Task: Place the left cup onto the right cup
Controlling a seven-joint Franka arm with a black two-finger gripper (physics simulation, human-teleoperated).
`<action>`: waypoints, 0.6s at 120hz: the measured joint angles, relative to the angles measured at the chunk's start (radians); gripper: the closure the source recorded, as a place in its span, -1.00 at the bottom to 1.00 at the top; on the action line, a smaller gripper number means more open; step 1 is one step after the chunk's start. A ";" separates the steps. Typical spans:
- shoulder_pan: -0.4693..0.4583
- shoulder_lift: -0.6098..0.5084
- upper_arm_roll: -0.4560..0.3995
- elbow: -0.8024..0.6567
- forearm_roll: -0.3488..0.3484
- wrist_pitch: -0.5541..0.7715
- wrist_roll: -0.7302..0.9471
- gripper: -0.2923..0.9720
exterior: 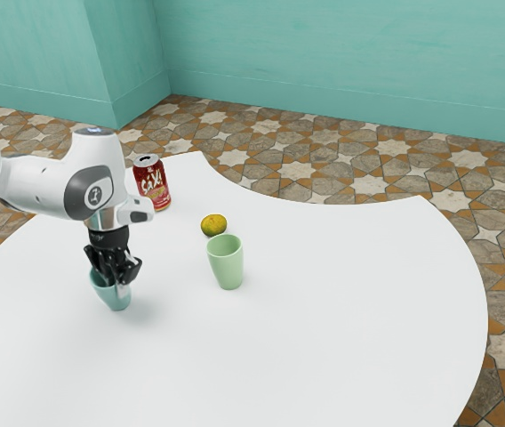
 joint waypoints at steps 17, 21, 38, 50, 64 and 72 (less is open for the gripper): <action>0.001 -0.002 0.001 0.010 0.020 0.001 0.005 0.59; 0.001 -0.002 0.002 0.014 0.027 0.000 0.006 0.61; 0.001 -0.004 0.003 0.043 0.053 -0.006 0.012 0.66; -0.001 -0.006 0.003 0.088 0.077 -0.018 0.015 0.68; -0.010 -0.006 0.002 0.169 0.093 -0.044 0.018 0.69; -0.012 -0.003 0.000 0.215 0.097 -0.063 0.021 0.70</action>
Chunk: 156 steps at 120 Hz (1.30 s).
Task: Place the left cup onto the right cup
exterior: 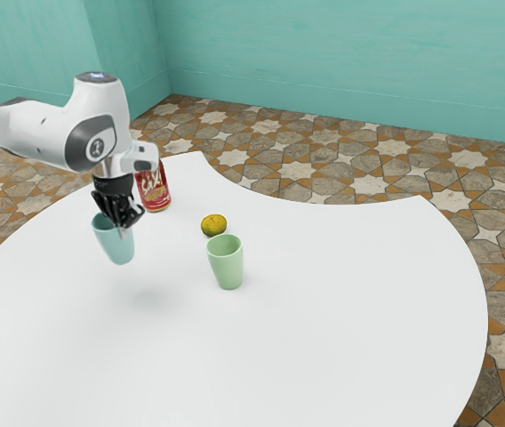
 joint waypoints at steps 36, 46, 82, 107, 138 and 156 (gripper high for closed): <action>-0.003 0.096 -0.080 0.222 -0.015 -0.079 0.007 0.70; -0.002 0.147 -0.121 0.296 -0.018 -0.102 0.007 0.70; 0.002 0.205 -0.219 0.399 -0.016 -0.141 0.007 0.70; 0.003 0.216 -0.276 0.427 -0.010 -0.153 0.002 0.70; 0.002 0.227 -0.319 0.428 -0.005 -0.157 -0.014 0.70; 0.003 0.234 -0.325 0.426 -0.001 -0.158 -0.023 0.70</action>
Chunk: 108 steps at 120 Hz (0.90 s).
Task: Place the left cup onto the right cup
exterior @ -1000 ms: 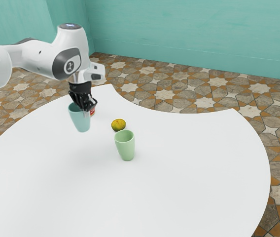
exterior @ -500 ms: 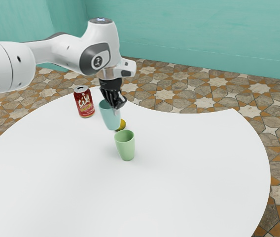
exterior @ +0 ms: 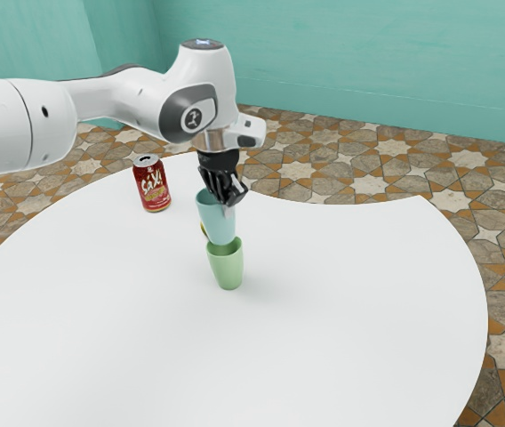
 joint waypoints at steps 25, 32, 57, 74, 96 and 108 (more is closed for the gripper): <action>0.000 0.014 0.000 -0.010 0.002 0.004 -0.012 0.70; 0.000 0.018 0.000 -0.010 0.002 0.005 -0.015 0.70; 0.000 0.027 0.000 -0.014 0.003 0.008 -0.023 0.66; 0.003 0.028 0.000 -0.016 0.002 0.009 -0.026 0.15; 0.004 0.021 0.000 -0.013 0.004 0.009 -0.028 -0.25; 0.005 0.001 0.003 -0.004 0.010 0.005 -0.029 -0.36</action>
